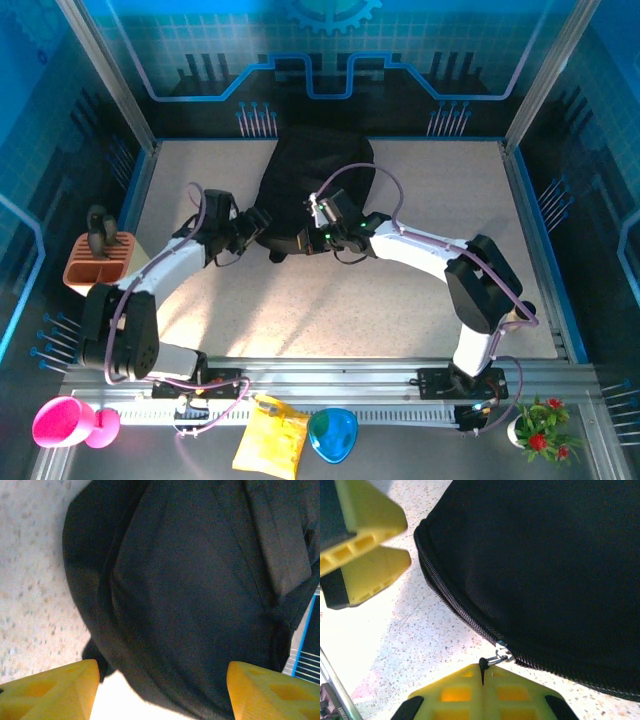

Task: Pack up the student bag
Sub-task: Zip the student bag at the top-center of the table.

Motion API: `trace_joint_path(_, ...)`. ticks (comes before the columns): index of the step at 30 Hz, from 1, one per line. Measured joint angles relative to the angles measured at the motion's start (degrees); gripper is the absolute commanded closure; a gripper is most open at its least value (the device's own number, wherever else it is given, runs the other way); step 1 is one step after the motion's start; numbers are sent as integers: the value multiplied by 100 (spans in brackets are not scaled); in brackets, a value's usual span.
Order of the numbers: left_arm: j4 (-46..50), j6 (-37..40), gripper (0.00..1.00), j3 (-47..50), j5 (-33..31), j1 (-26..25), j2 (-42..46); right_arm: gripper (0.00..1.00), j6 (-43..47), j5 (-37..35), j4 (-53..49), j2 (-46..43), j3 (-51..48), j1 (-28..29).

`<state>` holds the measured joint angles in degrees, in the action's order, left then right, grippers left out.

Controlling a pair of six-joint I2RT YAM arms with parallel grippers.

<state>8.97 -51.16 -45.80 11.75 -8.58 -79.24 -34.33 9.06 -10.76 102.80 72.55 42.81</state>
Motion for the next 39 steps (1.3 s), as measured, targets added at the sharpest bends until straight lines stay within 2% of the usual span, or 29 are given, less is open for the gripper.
trace_joint_path(8,-546,-774,30,260,638,-214,-98,100,0,254,103,74,11,4)
trace_joint_path(13,-841,-1084,50,170,654,-380,-638,100,0,302,140,74,9,4)
trace_joint_path(17,-817,-1145,59,155,542,-404,-811,100,28,164,59,74,-28,13)
trace_joint_path(24,-796,-1145,78,153,361,-409,-809,100,256,-535,-446,-42,-190,28)
trace_joint_path(30,-800,-1001,86,153,304,-444,-809,100,393,-931,-881,-129,-205,-48)
trace_joint_path(39,-800,-835,90,155,304,-463,-809,100,420,-1220,-1467,-160,9,-411)
